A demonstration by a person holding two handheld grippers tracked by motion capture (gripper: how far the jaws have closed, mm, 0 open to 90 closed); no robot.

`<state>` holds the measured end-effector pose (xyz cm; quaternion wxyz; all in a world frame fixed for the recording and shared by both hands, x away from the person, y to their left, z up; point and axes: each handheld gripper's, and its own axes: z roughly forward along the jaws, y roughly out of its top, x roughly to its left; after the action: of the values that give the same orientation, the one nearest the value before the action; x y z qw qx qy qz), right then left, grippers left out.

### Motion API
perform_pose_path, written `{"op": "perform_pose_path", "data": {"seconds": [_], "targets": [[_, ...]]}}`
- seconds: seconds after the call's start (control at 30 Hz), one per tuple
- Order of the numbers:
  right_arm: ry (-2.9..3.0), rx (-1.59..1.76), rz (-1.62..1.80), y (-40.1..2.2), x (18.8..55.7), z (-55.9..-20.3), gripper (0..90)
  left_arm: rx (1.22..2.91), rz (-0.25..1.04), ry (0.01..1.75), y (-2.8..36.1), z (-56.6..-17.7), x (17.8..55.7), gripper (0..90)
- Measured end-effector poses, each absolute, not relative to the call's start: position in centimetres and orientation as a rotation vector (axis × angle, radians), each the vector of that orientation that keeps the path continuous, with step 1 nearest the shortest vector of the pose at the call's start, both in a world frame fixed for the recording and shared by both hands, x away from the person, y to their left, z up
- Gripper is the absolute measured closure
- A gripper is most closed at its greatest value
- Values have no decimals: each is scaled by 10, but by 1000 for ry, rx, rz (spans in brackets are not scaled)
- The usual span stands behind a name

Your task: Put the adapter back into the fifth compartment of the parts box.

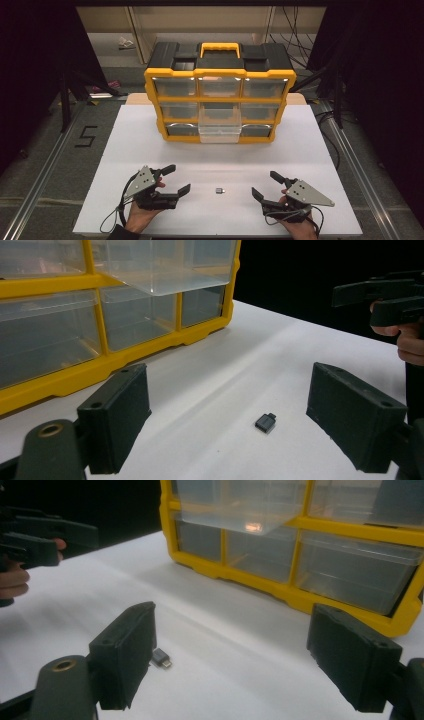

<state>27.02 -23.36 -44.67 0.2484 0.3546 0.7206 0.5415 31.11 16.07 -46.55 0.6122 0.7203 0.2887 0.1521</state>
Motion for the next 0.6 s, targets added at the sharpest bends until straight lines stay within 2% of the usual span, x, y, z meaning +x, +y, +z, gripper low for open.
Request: {"op": "perform_pose_path", "data": {"seconds": [0.6], "targets": [[2085,923,1403,-223,278,-437,241,1664,353,654,159,-465,311,167]]}}
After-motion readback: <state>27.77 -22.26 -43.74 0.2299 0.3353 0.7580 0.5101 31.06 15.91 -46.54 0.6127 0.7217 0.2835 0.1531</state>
